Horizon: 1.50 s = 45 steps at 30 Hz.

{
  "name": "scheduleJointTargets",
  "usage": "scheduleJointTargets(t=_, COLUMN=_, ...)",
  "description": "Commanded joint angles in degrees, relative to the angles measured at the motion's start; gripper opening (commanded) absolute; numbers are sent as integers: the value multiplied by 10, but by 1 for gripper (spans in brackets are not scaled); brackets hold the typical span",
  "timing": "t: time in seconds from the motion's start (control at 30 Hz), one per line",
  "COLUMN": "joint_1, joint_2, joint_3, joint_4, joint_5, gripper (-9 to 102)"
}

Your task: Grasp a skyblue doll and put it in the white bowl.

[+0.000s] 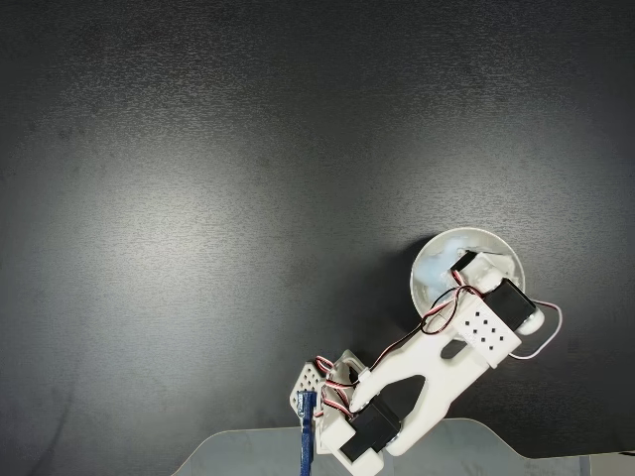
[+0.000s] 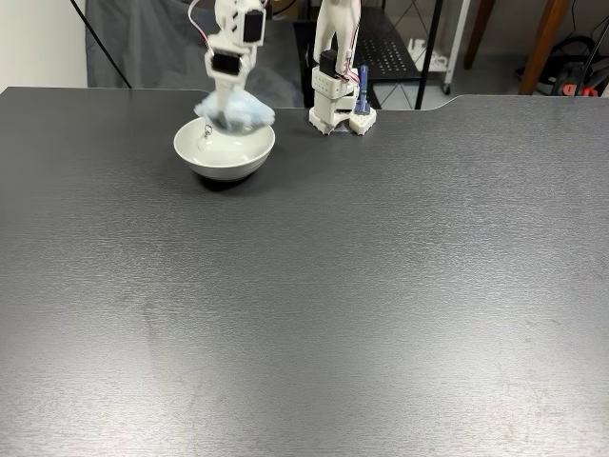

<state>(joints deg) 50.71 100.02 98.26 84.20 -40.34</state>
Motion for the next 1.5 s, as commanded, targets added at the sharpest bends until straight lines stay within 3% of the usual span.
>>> scheduleJointTargets(t=0.0, joint_1=4, joint_2=55, joint_3=9, joint_4=4, joint_5=8, gripper=-1)
scheduleJointTargets(t=0.67, joint_1=62, joint_2=52, joint_3=9, joint_4=-4, joint_5=9, gripper=0)
scheduleJointTargets(t=0.83, joint_1=62, joint_2=52, joint_3=9, joint_4=-3, joint_5=3, gripper=9)
scheduleJointTargets(t=1.17, joint_1=62, joint_2=51, joint_3=11, joint_4=4, joint_5=-2, gripper=41)
scheduleJointTargets(t=1.47, joint_1=67, joint_2=51, joint_3=10, joint_4=4, joint_5=7, gripper=44)
